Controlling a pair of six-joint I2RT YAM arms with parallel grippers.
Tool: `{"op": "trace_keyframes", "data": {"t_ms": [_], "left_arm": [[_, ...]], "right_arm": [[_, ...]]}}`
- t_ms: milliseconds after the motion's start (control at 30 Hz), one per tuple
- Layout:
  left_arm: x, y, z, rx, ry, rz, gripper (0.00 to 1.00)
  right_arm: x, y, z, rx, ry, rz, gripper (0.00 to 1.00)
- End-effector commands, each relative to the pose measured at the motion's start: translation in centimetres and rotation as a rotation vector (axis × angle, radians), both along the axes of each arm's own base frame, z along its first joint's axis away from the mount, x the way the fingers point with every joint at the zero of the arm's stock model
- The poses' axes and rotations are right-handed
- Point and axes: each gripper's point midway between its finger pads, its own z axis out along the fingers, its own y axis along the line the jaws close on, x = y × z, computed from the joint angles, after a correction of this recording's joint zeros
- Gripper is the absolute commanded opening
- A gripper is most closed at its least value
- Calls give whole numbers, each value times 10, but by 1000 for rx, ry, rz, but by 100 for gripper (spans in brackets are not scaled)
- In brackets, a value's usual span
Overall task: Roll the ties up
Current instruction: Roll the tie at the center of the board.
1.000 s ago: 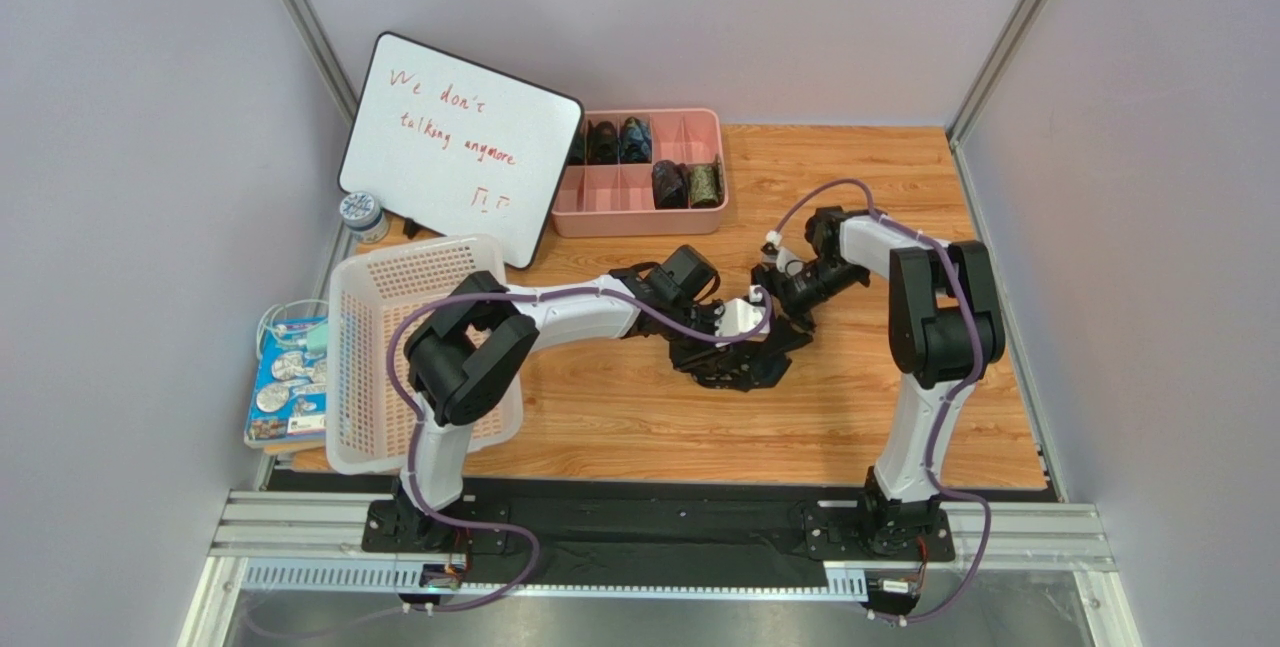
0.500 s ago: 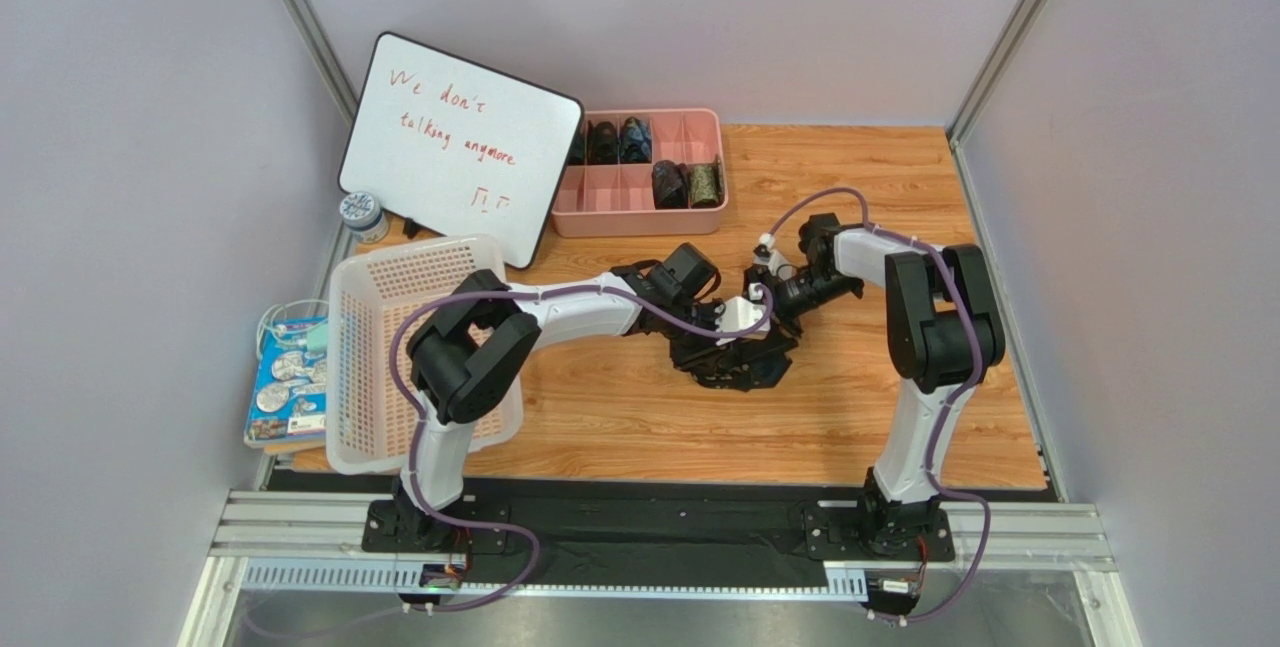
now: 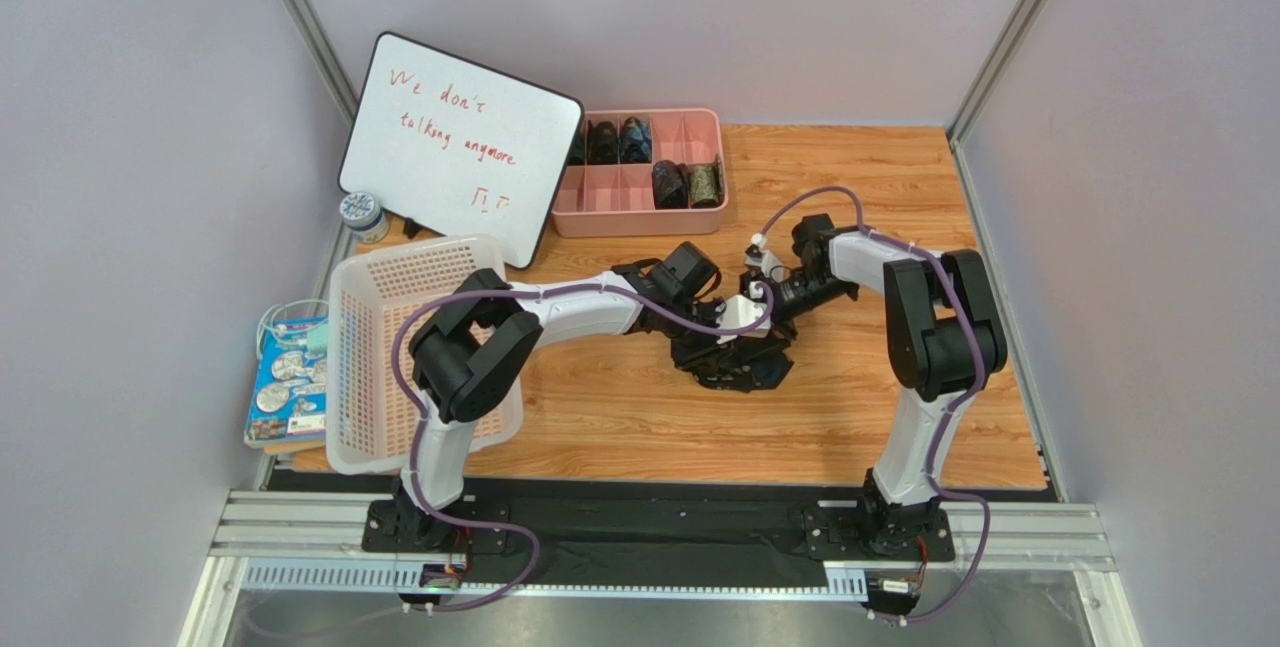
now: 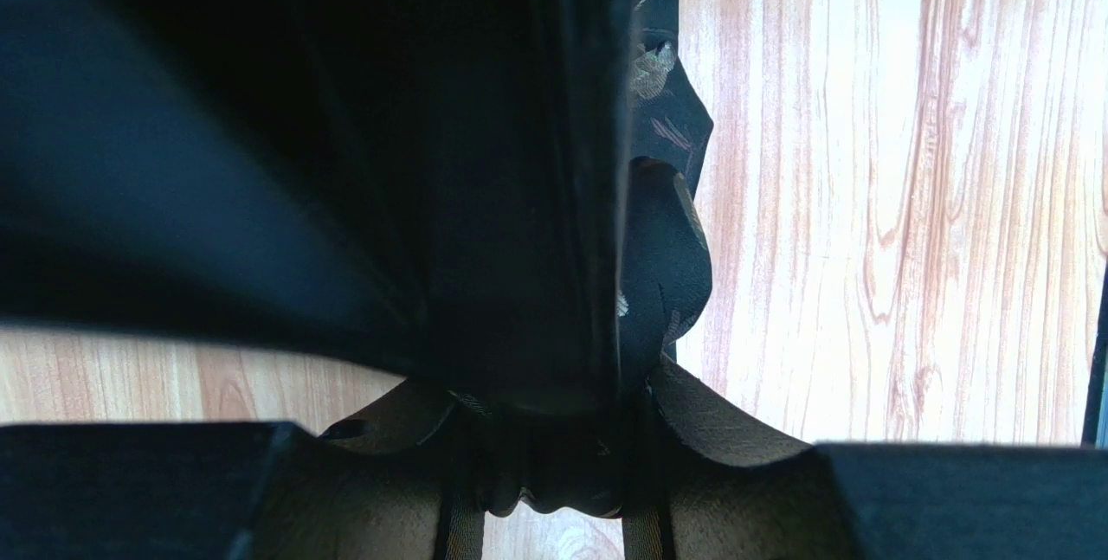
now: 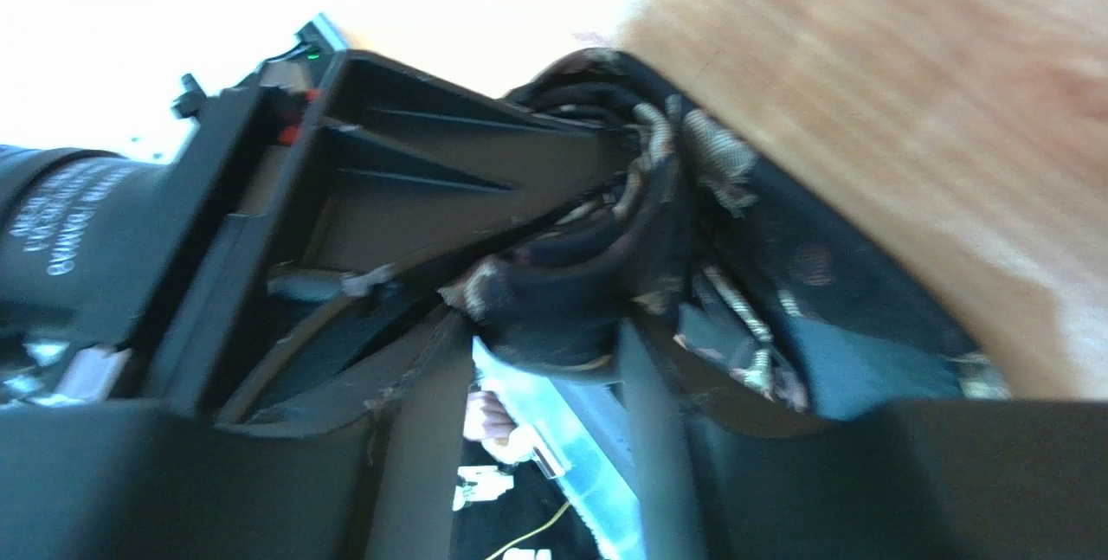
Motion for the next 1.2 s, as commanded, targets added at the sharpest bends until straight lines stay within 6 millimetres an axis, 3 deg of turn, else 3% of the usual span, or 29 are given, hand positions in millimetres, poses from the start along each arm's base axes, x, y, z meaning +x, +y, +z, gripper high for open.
{"op": "trace_keyframes", "data": {"t_ms": [0, 67, 100, 133, 233, 367, 400, 433, 500, 533, 833, 967, 1167], "left_arm": [[-23, 26, -45, 149, 110, 20, 27], [-20, 25, -41, 132, 101, 31, 33], [-18, 28, -41, 133, 104, 43, 36], [-16, 28, -38, 124, 108, 56, 46], [-7, 22, -23, 33, 109, 99, 58], [0, 10, 15, -134, 64, 120, 67], [-5, 13, 13, -154, 73, 120, 68], [2, 2, 34, -245, 20, 117, 75], [-4, 3, 36, -289, 9, 107, 85], [1, -3, 46, -341, -29, 102, 97], [13, -17, 33, -367, -65, 124, 97], [8, -28, 23, -364, -68, 89, 95], [-8, -30, 2, -289, -95, -10, 78]], "right_arm": [[0, -2, -16, -73, -11, 20, 25], [-2, -9, -29, -115, -2, 25, 12], [-3, -14, -37, -156, 3, 26, 0], [-3, -17, -40, -170, 8, 21, 0], [-3, -31, -56, -237, 23, 3, 0], [-3, -47, -74, -321, 32, -10, 0], [-2, -51, -78, -347, 23, -13, 0], [0, -52, -79, -358, 20, -16, 0], [2, -56, -82, -388, 12, -21, 0], [4, -58, -84, -403, 9, -25, 0], [-2, -66, -89, -482, -43, 32, 0], [-5, -65, -94, -497, -31, 45, 0], [-5, -63, -104, -592, -12, 85, 0]]}}
